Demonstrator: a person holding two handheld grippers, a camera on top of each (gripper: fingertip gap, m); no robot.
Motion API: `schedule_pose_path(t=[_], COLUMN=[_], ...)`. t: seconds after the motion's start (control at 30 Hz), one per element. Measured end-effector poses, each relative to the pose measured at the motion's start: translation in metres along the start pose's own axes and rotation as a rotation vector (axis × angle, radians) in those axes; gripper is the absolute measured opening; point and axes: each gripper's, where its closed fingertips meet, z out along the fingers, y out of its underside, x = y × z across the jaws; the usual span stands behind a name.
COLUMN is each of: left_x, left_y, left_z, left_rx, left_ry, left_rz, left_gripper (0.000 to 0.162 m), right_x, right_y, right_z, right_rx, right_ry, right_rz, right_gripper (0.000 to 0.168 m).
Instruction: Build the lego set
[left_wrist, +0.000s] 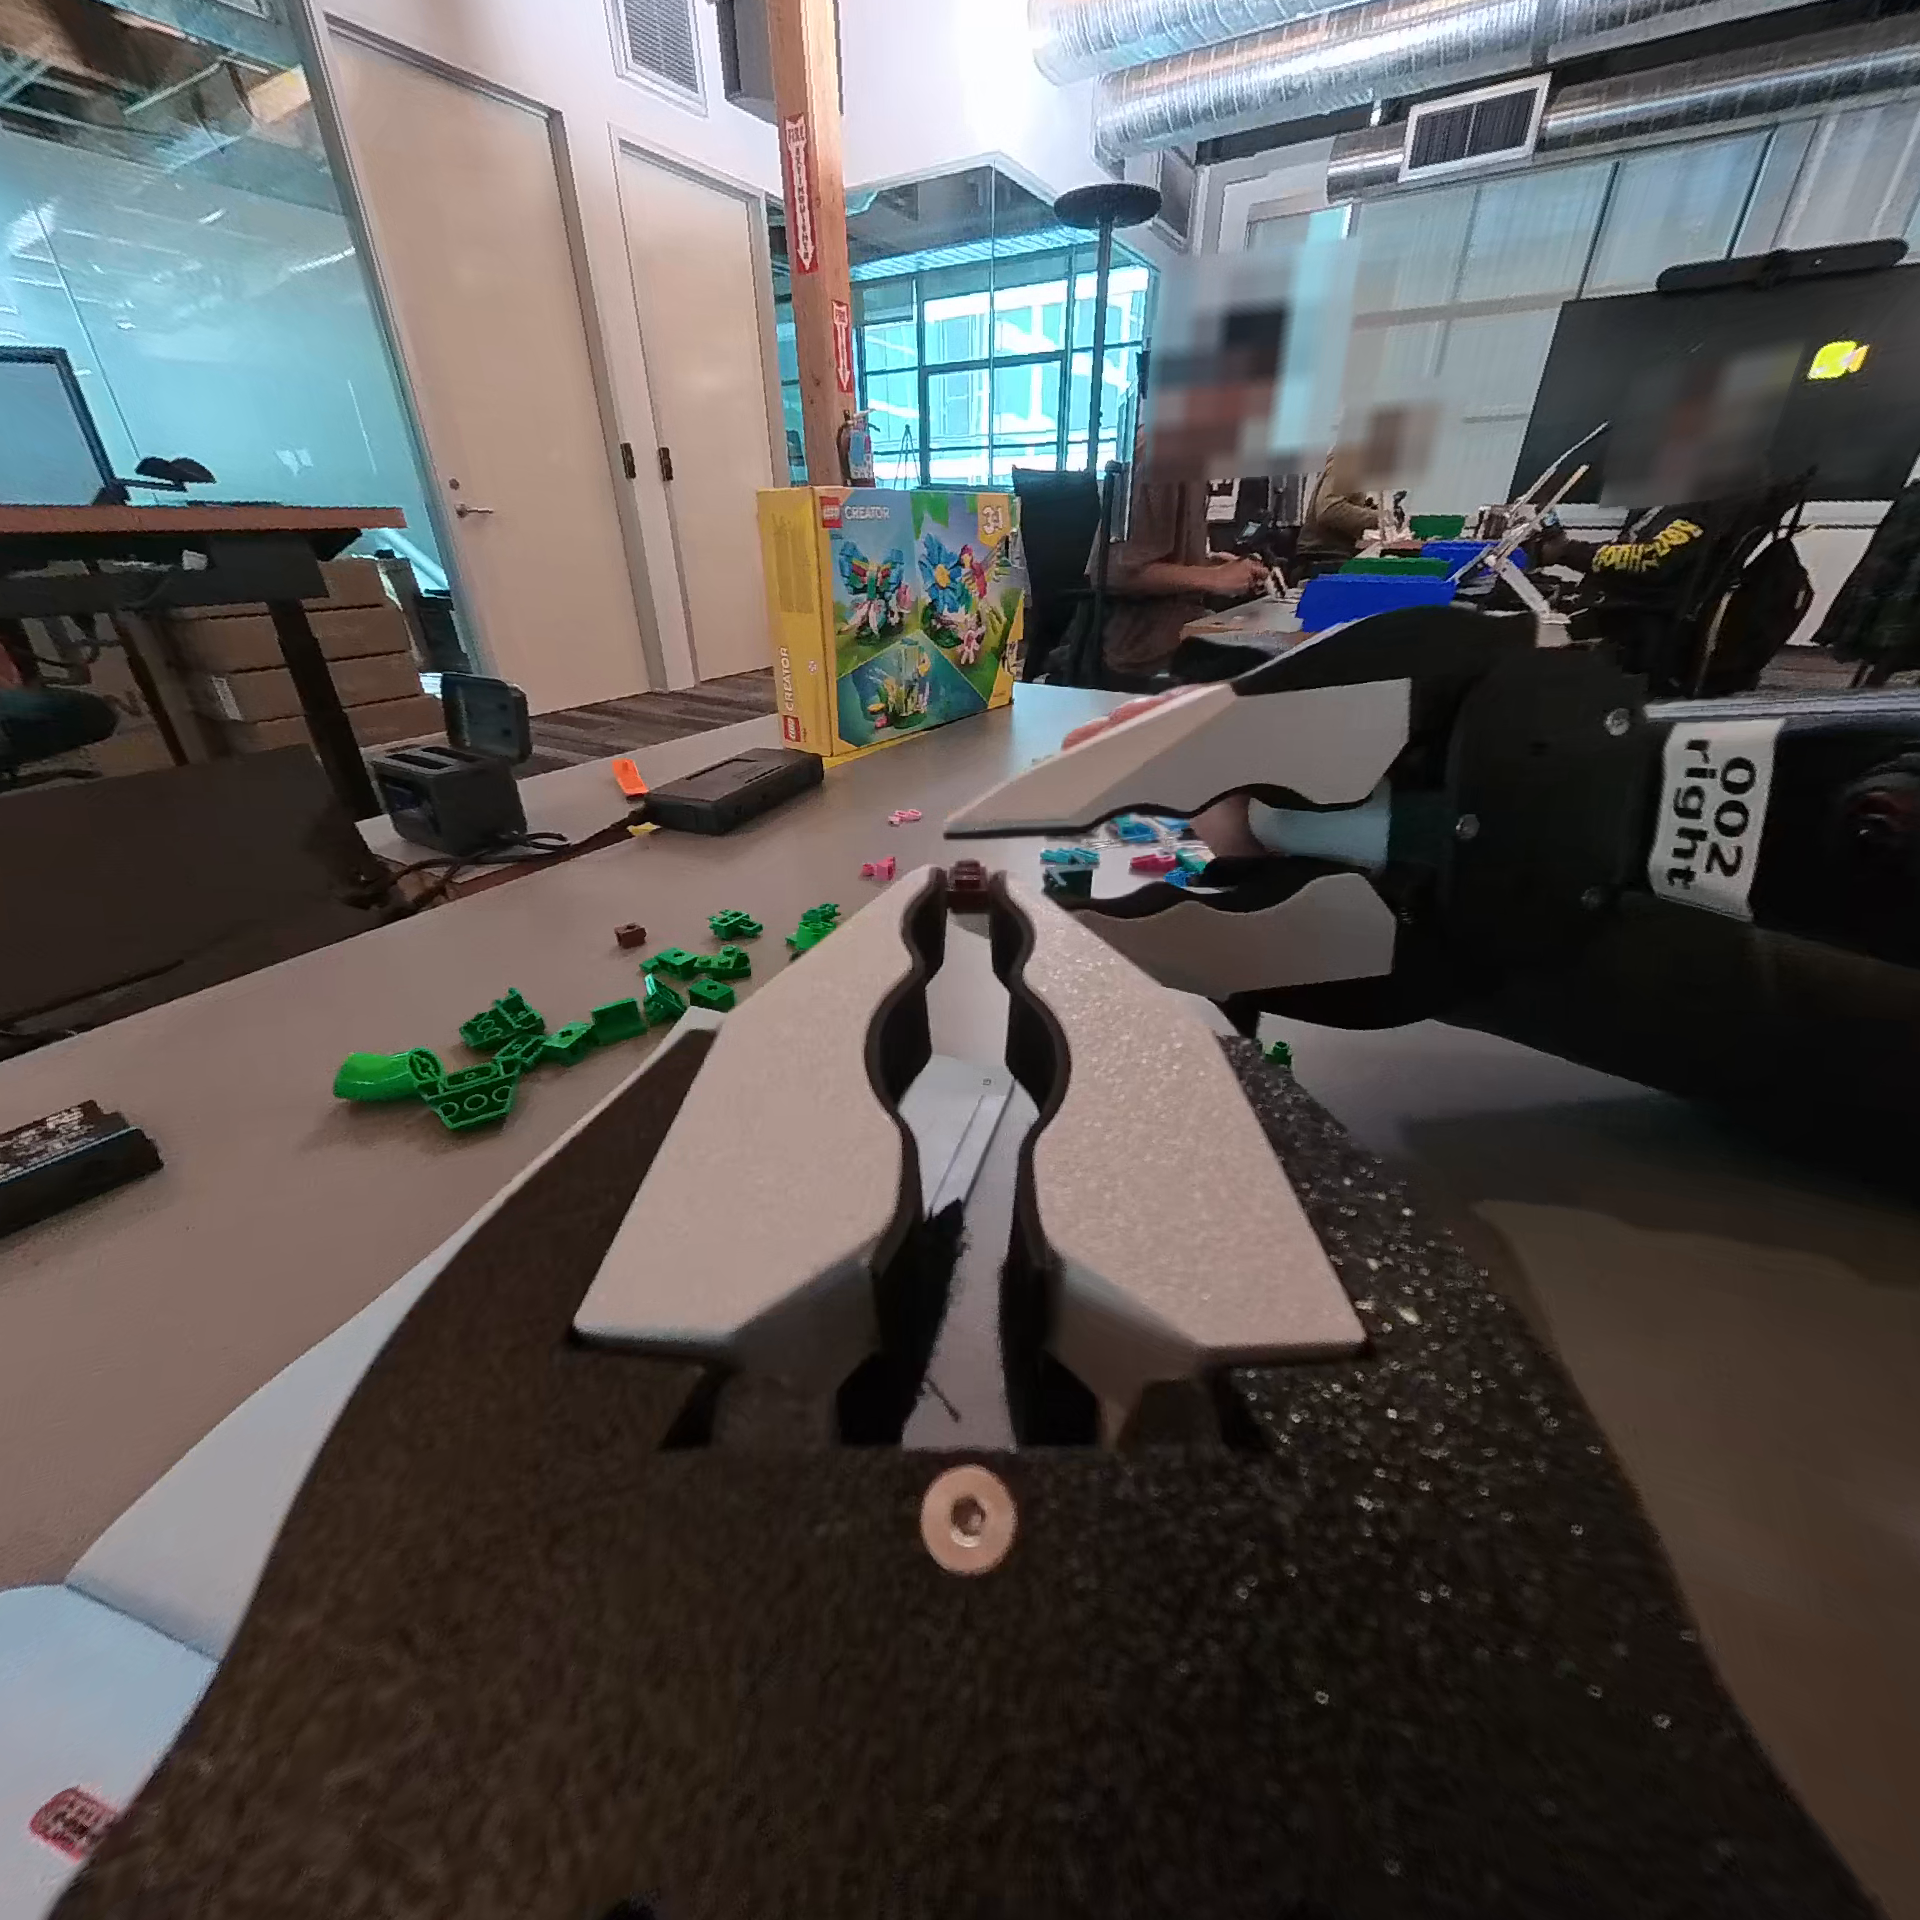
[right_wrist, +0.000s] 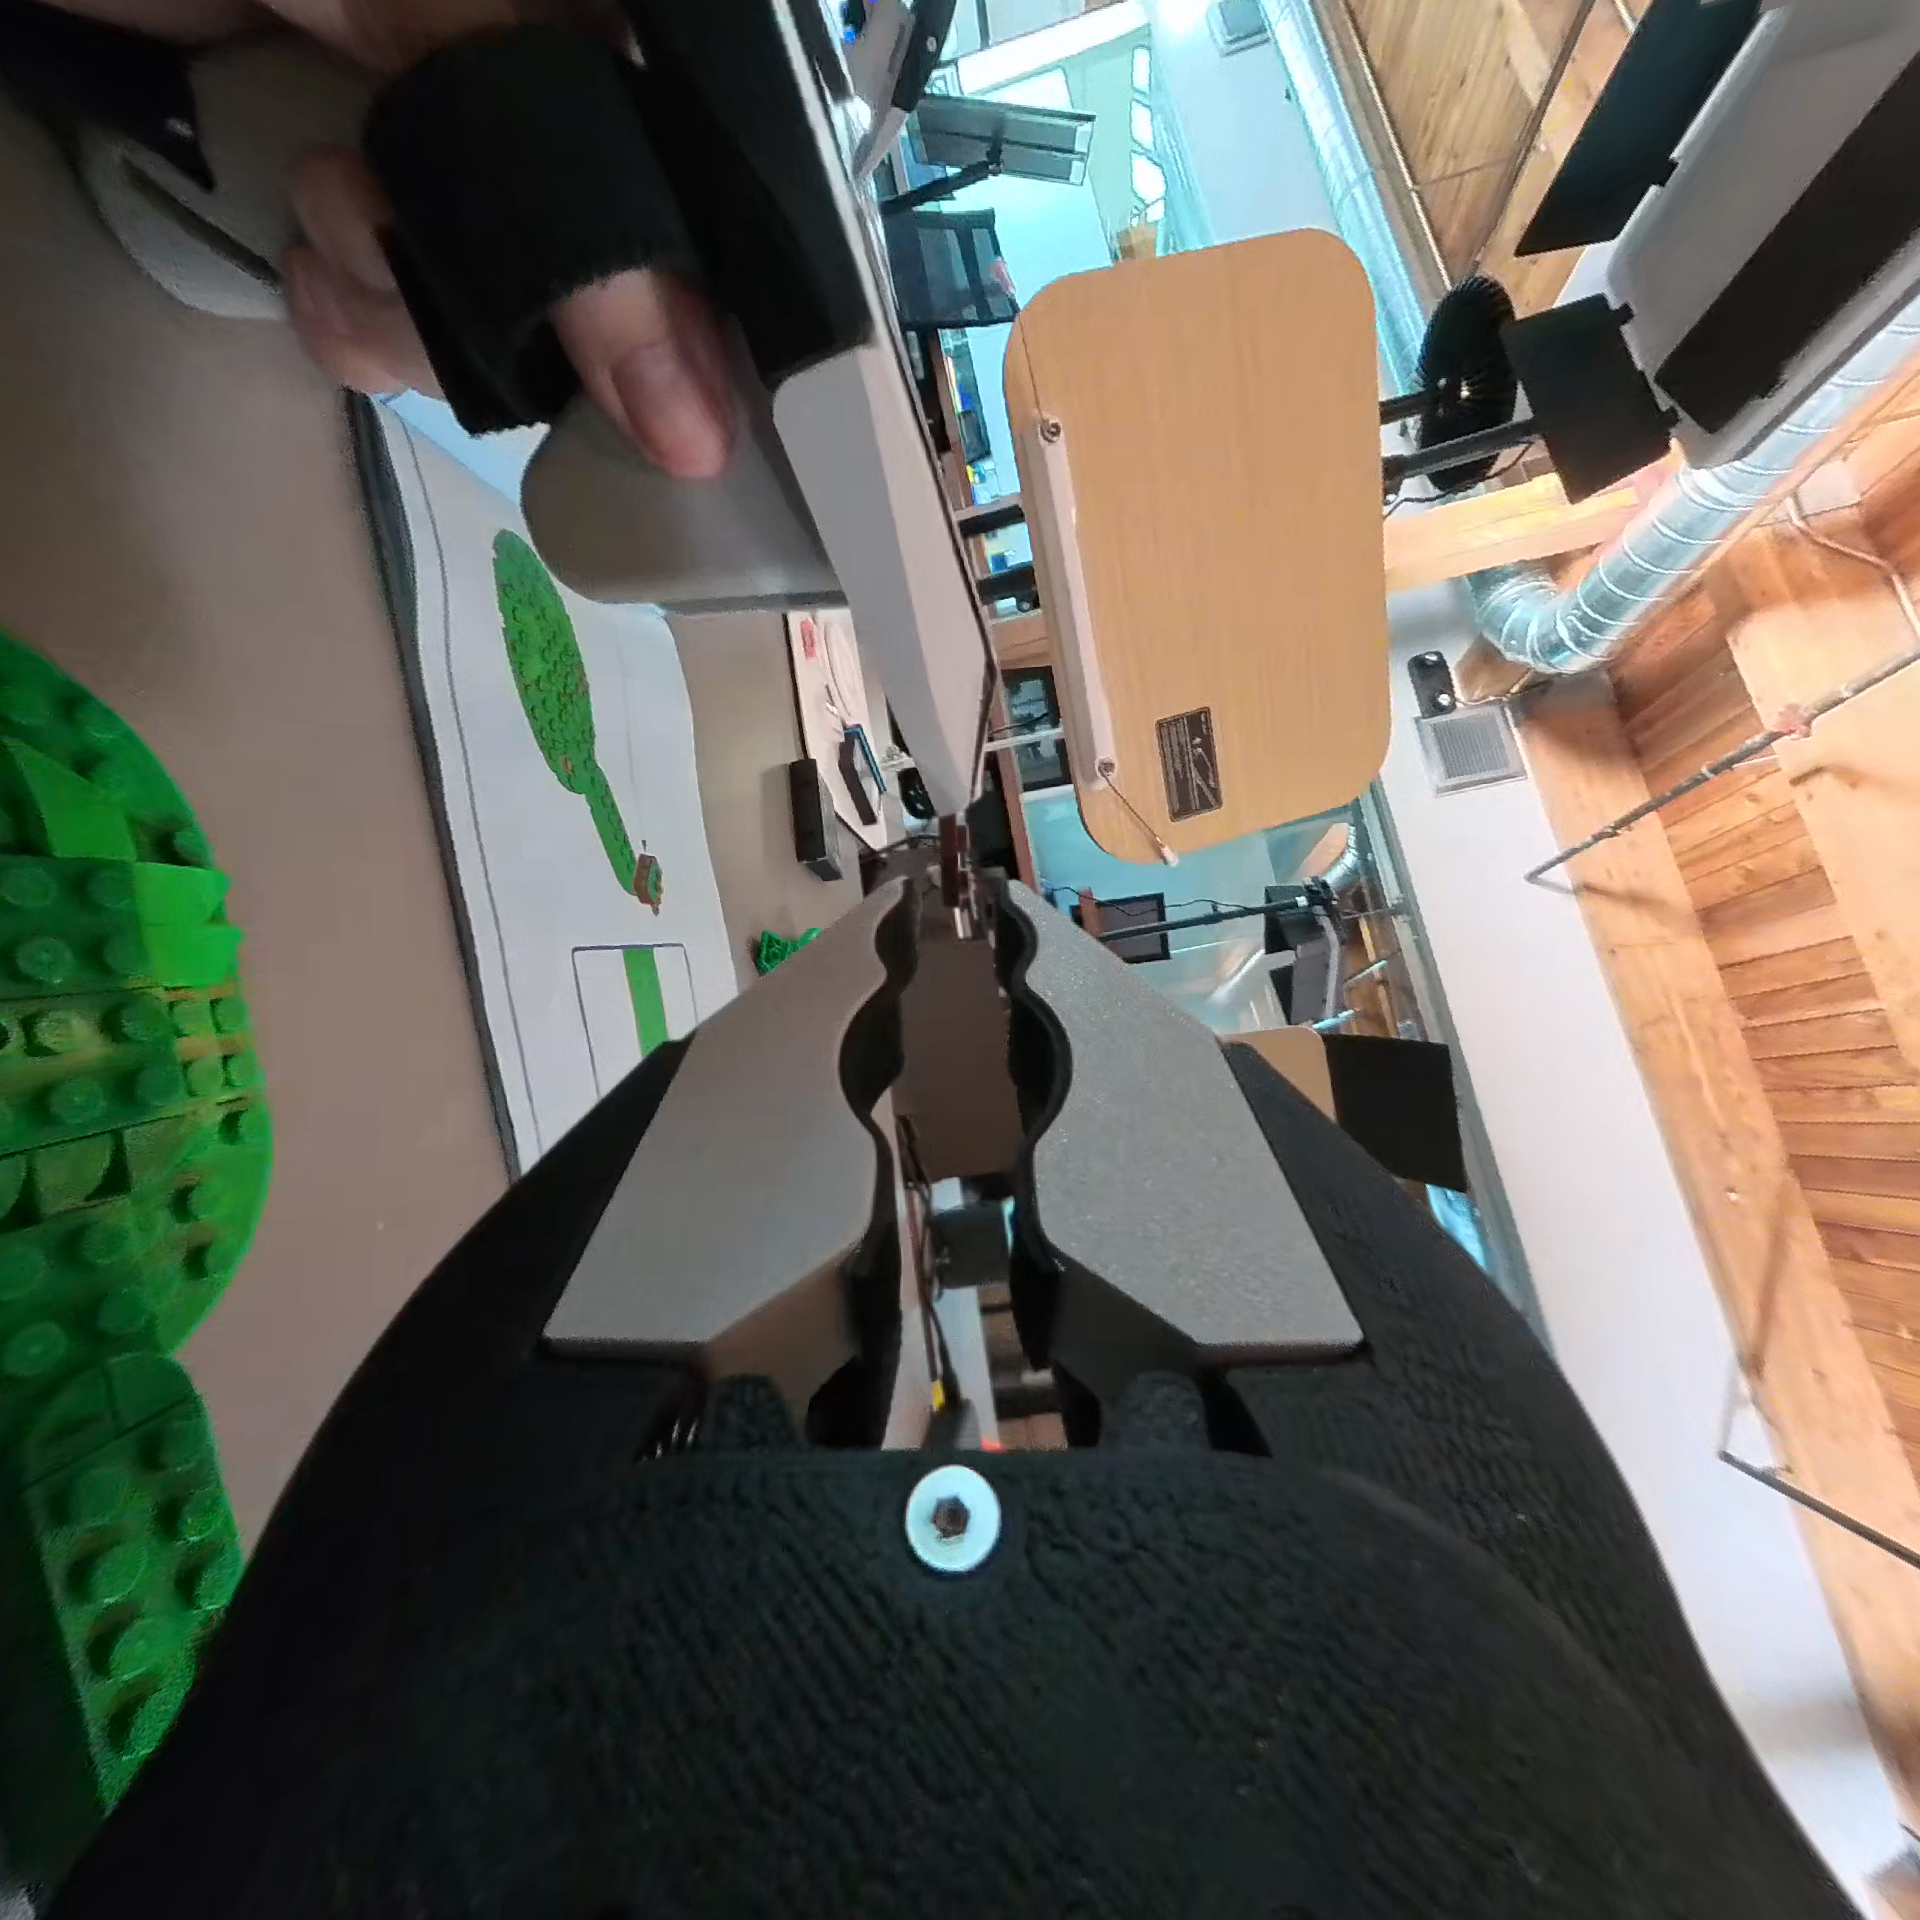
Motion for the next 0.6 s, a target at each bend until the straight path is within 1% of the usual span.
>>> schedule_pose_path(t=[0.03, 0.1, 0.27, 0.37, 0.47, 0.6], left_x=[0.001, 0.002, -0.001, -0.002, -0.001, 0.000], left_y=[0.000, 0.000, 0.002, 0.003, 0.010, 0.008], left_z=[0.000, 0.000, 0.001, 0.001, 0.004, 0.003], left_rx=[0.002, 0.004, -0.007, -0.018, -0.067, -0.049], left_ry=[0.006, 0.013, -0.009, -0.055, -0.081, -0.070], left_rz=[-0.003, -0.005, 0.003, 0.082, 0.166, 0.152], left_gripper=[0.006, 0.006, 0.006, 0.007, 0.011, 0.008], right_x=[0.000, 0.000, 0.000, 0.001, 0.000, -0.002], right_y=[0.000, 0.000, 0.002, 0.001, 0.000, -0.003], right_z=[0.000, 0.000, 0.002, 0.002, 0.002, 0.002], right_rx=[-0.005, -0.011, -0.060, -0.062, -0.061, -0.048], right_ry=[0.003, 0.010, 0.009, 0.015, 0.010, 0.006], right_rz=[-0.011, -0.034, -0.104, -0.124, -0.144, -0.156], right_gripper=[0.011, 0.003, 0.003, 0.003, 0.003, 0.002])
